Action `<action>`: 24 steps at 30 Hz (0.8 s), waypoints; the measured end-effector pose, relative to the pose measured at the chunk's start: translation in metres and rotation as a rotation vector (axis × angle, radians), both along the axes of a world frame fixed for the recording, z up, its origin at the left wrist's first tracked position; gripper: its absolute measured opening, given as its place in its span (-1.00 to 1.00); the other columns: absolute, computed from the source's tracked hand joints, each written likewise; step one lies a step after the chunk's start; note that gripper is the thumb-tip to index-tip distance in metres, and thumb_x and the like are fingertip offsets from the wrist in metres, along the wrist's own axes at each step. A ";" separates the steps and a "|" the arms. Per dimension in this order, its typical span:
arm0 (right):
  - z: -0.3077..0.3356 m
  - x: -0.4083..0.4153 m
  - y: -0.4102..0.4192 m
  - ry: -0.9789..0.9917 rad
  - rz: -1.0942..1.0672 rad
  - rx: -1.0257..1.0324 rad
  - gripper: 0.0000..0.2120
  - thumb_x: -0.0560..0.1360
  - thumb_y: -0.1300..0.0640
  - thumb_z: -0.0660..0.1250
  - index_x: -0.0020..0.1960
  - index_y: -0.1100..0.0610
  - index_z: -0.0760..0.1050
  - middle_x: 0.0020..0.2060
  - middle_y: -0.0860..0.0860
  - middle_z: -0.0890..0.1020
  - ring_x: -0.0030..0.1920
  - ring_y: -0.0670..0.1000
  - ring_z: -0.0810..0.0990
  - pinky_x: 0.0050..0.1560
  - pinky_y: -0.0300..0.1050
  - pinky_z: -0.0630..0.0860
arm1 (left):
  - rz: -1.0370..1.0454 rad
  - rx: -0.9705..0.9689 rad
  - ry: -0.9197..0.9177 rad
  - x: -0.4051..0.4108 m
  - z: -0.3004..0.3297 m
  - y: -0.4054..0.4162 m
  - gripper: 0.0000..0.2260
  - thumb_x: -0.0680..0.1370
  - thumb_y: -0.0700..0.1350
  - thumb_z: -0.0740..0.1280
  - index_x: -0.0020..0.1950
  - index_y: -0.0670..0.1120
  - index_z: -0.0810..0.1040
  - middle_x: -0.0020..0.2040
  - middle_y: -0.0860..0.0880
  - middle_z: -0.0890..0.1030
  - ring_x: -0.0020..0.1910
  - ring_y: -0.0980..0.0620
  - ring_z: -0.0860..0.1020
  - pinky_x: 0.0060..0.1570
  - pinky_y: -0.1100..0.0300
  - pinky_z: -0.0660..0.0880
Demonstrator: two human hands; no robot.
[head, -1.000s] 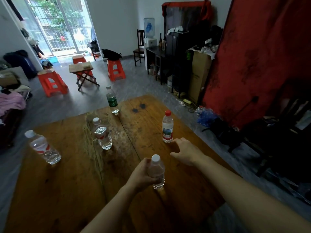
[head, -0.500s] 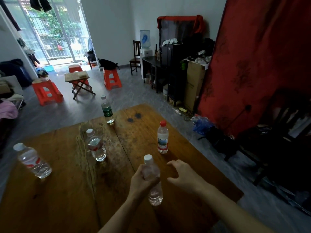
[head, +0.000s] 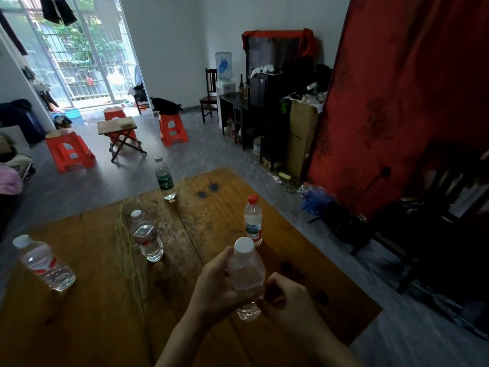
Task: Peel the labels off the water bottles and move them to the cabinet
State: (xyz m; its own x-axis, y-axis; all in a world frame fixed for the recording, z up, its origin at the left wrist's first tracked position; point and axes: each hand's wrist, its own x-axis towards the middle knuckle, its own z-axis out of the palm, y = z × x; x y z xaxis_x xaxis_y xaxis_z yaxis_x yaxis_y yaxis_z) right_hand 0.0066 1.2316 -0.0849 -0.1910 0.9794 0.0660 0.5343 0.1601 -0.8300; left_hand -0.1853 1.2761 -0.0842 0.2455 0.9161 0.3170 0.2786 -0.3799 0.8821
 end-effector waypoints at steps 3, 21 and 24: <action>0.004 0.002 -0.005 0.021 -0.006 0.010 -0.88 0.51 0.11 0.46 -0.07 0.04 0.52 -0.12 -0.05 0.66 -0.04 -0.15 0.64 0.01 -0.17 0.62 | -0.012 0.022 0.005 0.003 0.006 -0.006 -0.40 0.32 0.22 0.62 0.25 0.00 0.55 0.11 0.02 0.68 0.07 -0.05 0.69 -0.07 -0.14 0.67; 0.015 0.020 -0.014 0.043 -0.039 -0.003 -0.78 0.48 -0.07 0.38 -0.07 0.08 0.54 -0.14 -0.04 0.67 -0.08 -0.07 0.66 0.00 -0.06 0.63 | -0.079 0.041 0.140 0.018 0.016 -0.008 -0.29 0.28 0.32 0.58 0.32 0.03 0.53 0.15 0.15 0.64 0.11 0.08 0.65 -0.03 -0.04 0.65; 0.016 0.024 -0.012 0.038 -0.054 -0.015 -0.81 0.51 -0.02 0.40 -0.04 0.10 0.55 -0.12 -0.03 0.68 -0.06 -0.07 0.65 0.01 -0.06 0.63 | -0.080 0.044 0.128 0.023 0.014 -0.003 -0.29 0.27 0.29 0.60 0.32 0.03 0.53 0.15 0.15 0.64 0.10 0.09 0.65 -0.03 -0.03 0.66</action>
